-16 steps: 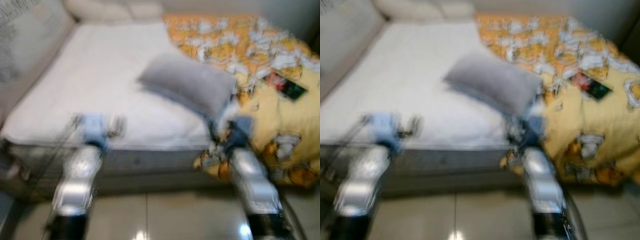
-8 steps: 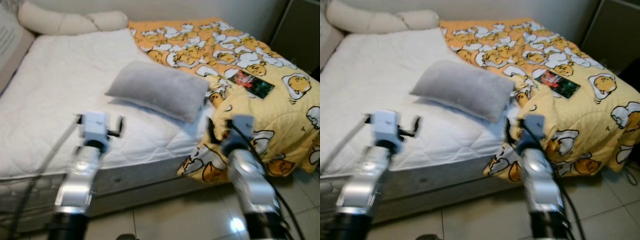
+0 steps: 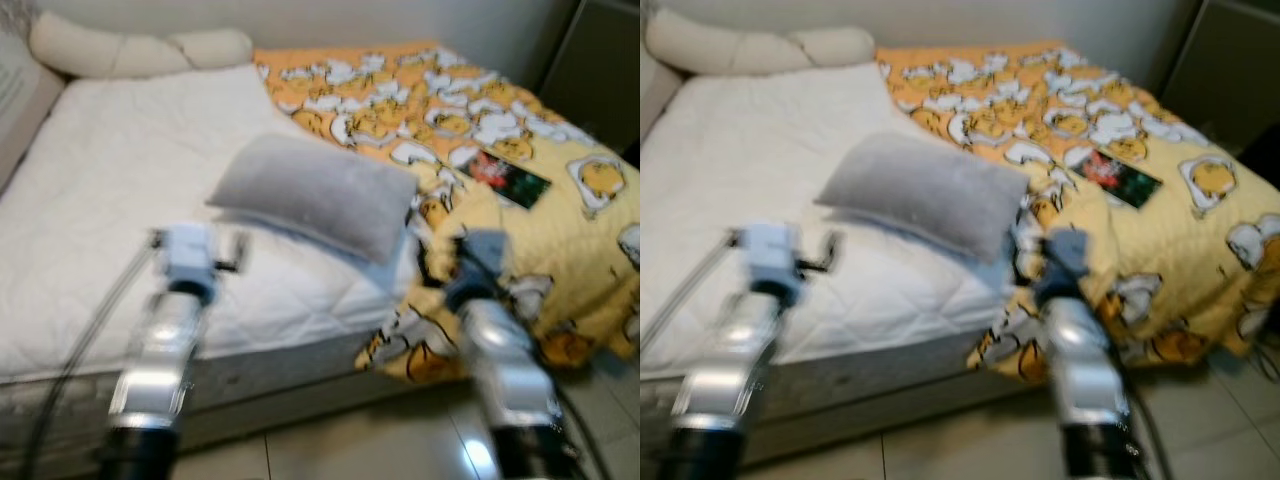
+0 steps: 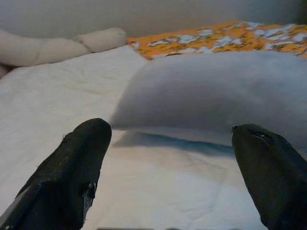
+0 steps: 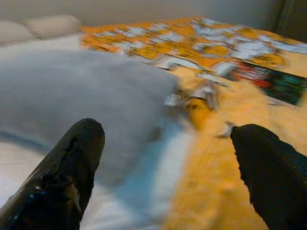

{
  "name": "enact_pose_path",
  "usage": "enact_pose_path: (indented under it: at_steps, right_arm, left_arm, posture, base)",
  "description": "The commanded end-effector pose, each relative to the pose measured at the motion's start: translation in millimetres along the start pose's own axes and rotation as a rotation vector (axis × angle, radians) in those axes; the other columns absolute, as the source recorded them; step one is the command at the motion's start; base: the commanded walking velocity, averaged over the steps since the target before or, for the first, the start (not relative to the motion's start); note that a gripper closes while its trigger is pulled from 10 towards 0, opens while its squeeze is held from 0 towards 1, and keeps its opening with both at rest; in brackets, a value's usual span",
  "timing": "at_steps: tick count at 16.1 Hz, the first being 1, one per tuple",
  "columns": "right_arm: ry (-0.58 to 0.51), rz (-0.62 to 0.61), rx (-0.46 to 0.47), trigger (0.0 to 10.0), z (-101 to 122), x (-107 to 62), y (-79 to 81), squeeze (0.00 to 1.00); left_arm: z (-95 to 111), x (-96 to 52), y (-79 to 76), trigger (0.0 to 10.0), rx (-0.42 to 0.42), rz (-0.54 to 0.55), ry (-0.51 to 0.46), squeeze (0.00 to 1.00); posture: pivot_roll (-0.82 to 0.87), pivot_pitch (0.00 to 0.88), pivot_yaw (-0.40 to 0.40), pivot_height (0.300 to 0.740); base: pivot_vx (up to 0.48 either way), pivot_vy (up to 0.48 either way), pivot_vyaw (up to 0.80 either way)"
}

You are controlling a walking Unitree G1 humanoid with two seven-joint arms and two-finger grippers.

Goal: Clean up the room

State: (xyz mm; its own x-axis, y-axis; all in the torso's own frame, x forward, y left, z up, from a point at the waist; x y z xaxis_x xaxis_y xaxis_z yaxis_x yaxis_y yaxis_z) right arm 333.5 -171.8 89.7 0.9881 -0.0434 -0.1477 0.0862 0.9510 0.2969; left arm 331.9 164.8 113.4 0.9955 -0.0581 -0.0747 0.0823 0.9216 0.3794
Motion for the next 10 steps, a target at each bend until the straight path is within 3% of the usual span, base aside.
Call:
enact_pose_path:
  at_steps: [1, 7, 8, 10]
  right_arm:
    - [-0.024, 0.038, 0.017, 10.0, 6.4, 2.2, 13.2, 0.00]
    - [-0.019, 0.040, -0.005, 10.0, 6.0, 3.0, 13.2, 0.00]
    - [-0.010, 0.063, -0.043, 10.0, 5.2, 3.6, 16.6, 0.00]
    - [-0.003, 0.077, -0.086, 10.0, 3.9, 3.5, 19.7, 0.00]
  left_arm:
    - [-0.3, -0.7, 12.7, 10.0, 0.017, 0.032, 0.001, 1.00]
    - [-0.4, -2.5, 12.1, 10.0, 0.013, 0.033, 0.002, 1.00]
    - [-0.4, -2.6, 12.3, 10.0, 0.013, 0.033, 0.002, 1.00]
    - [-0.2, -3.0, 12.5, 10.0, 0.013, 0.034, 0.001, 1.00]
  posture:
    - [0.06, 0.000, -0.005, 0.740]
    - [0.06, 0.000, -0.007, 0.740]
    - [0.06, 0.000, -0.007, 0.740]
    - [0.06, 0.000, -0.009, 0.740]
  base:
    - [0.386, 0.000, 0.00]
    - [0.390, 0.000, 0.00]
    - [0.390, 0.000, 0.00]
    - [0.390, 0.000, 0.67]
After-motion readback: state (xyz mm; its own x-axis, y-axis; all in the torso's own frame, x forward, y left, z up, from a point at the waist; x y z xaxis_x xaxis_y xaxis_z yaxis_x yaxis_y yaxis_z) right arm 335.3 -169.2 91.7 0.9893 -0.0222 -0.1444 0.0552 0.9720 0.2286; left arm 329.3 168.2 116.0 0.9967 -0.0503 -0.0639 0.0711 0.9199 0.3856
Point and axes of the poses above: a point about 5 cm out from each wrist's last joint towards the gripper, its own x axis pointing out of the wrist towards the gripper, its own z axis along the axis of the wrist's last joint, y = z × x, the point moved 4 cm from there along x, pointing out of the wrist towards the gripper, and after that the axes turned 14 degrees about x, right-handed, at the moved point
